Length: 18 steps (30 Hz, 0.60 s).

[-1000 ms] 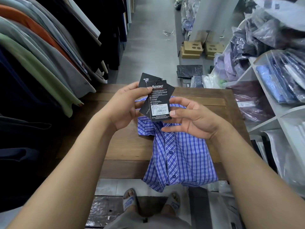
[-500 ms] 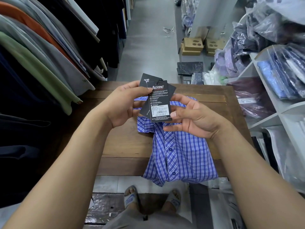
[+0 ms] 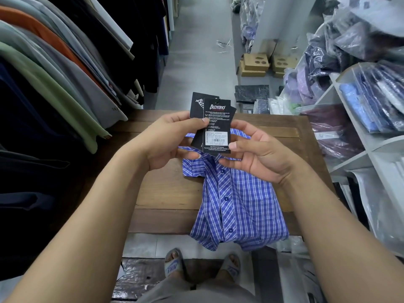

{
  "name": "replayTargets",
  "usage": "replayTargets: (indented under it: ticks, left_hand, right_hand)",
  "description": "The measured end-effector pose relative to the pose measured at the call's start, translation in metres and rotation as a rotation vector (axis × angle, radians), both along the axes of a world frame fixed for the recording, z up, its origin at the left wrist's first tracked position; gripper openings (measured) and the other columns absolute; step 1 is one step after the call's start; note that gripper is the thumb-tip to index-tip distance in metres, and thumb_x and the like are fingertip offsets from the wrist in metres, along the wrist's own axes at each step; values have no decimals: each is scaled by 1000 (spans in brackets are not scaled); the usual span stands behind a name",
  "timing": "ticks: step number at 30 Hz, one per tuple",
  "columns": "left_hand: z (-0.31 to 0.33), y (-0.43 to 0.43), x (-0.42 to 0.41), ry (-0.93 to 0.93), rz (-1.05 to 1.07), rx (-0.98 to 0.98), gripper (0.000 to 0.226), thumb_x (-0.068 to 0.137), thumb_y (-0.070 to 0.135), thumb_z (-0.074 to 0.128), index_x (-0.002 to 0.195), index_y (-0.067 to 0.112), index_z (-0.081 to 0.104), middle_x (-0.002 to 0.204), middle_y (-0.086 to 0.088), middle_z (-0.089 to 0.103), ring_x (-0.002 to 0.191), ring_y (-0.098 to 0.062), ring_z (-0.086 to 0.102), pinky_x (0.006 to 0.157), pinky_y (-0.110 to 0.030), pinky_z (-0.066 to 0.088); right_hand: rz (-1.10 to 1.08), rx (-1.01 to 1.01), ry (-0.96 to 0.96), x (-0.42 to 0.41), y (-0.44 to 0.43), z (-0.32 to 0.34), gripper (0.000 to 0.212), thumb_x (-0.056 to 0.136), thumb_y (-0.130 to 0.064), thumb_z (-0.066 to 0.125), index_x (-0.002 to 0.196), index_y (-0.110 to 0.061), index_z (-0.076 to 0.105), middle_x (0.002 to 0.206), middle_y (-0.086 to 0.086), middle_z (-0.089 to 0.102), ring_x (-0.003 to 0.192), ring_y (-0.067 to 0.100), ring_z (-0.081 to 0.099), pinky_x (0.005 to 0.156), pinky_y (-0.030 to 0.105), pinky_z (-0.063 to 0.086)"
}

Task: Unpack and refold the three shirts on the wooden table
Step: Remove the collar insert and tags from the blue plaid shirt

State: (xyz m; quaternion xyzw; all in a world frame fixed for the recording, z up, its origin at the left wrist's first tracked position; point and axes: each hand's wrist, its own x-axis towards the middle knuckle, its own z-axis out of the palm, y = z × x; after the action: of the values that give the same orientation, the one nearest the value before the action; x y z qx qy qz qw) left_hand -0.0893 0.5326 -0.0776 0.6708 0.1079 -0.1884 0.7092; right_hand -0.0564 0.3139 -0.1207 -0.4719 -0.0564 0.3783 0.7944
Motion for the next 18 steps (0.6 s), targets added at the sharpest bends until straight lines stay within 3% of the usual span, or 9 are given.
replayTargets:
  ticks: [3,6,11,18]
  left_hand:
    - [1,1,-1,0,-3,-27,16,99,26,62,109,25,73,110,-5,76,88,-22,70,50,-22,54]
    - [1,1,-2,-2,-12,-50,16,99,25,61,109,25,73,109,-5,76,86,-21,71,50,-21,54]
    - [-4,1,0,-16,2,-79,15,99,23,61,108,24,73,104,-3,77,81,-19,72,55,-24,57]
    - [-8,-3,1,-35,6,-149,21,100,19,59,117,17,71,115,-10,75,91,-23,73,56,-22,57]
  right_hand:
    - [2,7,-3,-1,0,3,59,67,-1,79,120,-19,60,116,15,69,98,31,70,81,44,59]
    - [-8,-11,-19,-1,1,4,55,77,9,72,122,-19,58,115,14,69,99,31,70,81,44,59]
    - [3,17,-15,0,1,1,49,81,6,64,122,-19,58,118,15,68,103,32,68,83,45,59]
    - [-19,33,1,-3,2,-5,52,84,7,58,130,-18,54,120,16,66,104,31,67,82,42,58]
